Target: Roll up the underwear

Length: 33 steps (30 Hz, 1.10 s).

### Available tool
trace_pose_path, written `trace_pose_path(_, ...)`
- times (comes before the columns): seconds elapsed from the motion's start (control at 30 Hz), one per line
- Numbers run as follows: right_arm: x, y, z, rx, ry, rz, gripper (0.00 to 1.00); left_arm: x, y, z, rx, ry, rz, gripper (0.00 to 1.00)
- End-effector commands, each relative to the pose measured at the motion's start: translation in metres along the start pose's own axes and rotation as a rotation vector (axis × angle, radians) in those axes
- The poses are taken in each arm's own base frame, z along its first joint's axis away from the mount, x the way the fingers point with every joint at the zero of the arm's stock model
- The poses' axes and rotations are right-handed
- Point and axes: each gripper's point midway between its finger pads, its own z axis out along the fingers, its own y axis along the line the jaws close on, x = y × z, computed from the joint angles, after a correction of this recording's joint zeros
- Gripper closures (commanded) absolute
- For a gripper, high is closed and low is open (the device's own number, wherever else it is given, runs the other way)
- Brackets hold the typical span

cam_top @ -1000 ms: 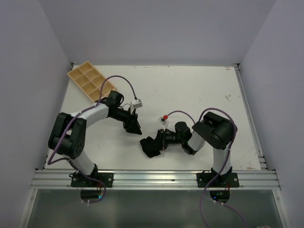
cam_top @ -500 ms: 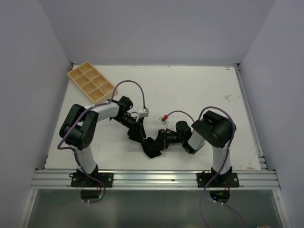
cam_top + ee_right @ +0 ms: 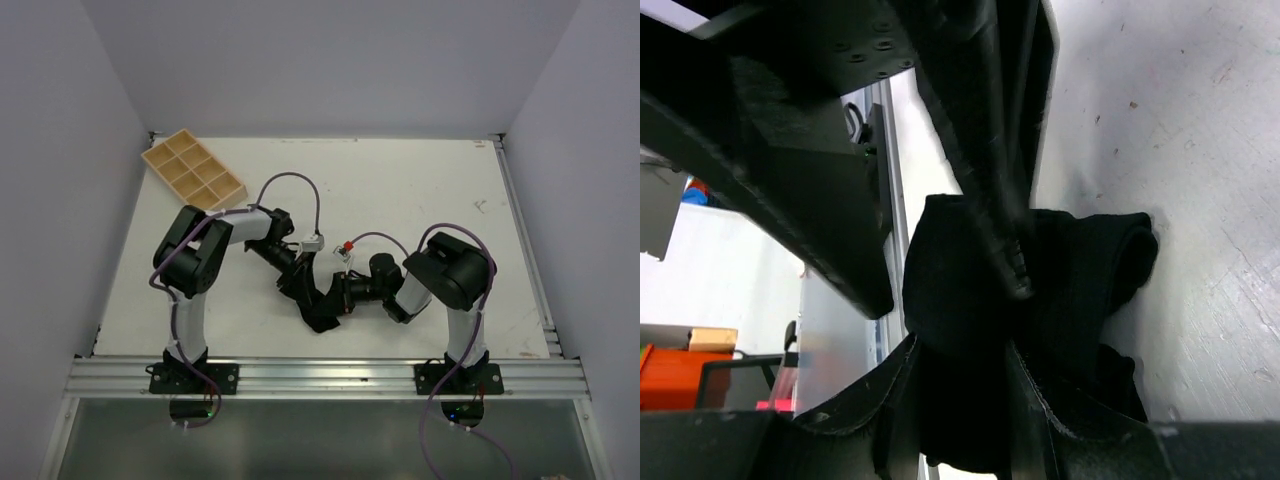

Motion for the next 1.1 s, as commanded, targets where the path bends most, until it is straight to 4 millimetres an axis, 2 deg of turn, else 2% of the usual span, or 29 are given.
trace_pose_path(0.0,0.050,-0.038,-0.013,0.150,0.118,0.155,0.68,-0.009,-0.005,0.006,0.057,-0.036,0.059,0.52)
trace_pose_path(0.07,0.049,-0.038,-0.012,0.148,0.118,0.156,0.68,-0.009,-0.005,0.007,0.068,-0.034,0.058,0.61)
trace_pose_path(0.2,0.043,-0.036,-0.010,0.145,0.112,0.144,0.66,-0.006,-0.003,0.013,0.090,-0.017,0.045,0.92)
trace_pose_path(0.27,0.042,-0.039,-0.012,0.174,0.120,0.131,0.63,-0.007,-0.004,0.016,0.100,-0.008,0.043,1.00)
trace_pose_path(0.4,0.032,-0.040,-0.016,0.250,0.139,0.063,0.58,-0.001,-0.005,0.024,0.113,0.041,0.031,1.00)
trace_pose_path(0.5,0.022,-0.041,-0.025,0.342,0.139,0.012,0.54,0.000,-0.005,0.026,0.112,0.055,0.024,1.00)
trace_pose_path(0.53,0.028,-0.045,-0.032,0.396,0.164,0.026,0.53,0.000,-0.004,0.026,0.108,0.057,0.020,1.00)
trace_pose_path(0.6,0.017,-0.043,-0.037,0.438,0.146,-0.032,0.51,0.001,-0.003,0.028,0.106,0.073,0.013,1.00)
trace_pose_path(0.63,0.020,-0.045,-0.042,0.465,0.160,-0.023,0.51,0.002,-0.003,0.029,0.106,0.078,0.005,1.00)
trace_pose_path(0.93,-0.019,-0.022,-0.066,0.592,0.067,-0.161,0.46,0.008,0.002,0.036,0.102,0.132,-0.031,1.00)
trace_pose_path(1.07,-0.023,-0.013,-0.075,0.604,0.036,-0.188,0.44,0.008,0.005,0.036,0.094,0.143,-0.040,1.00)
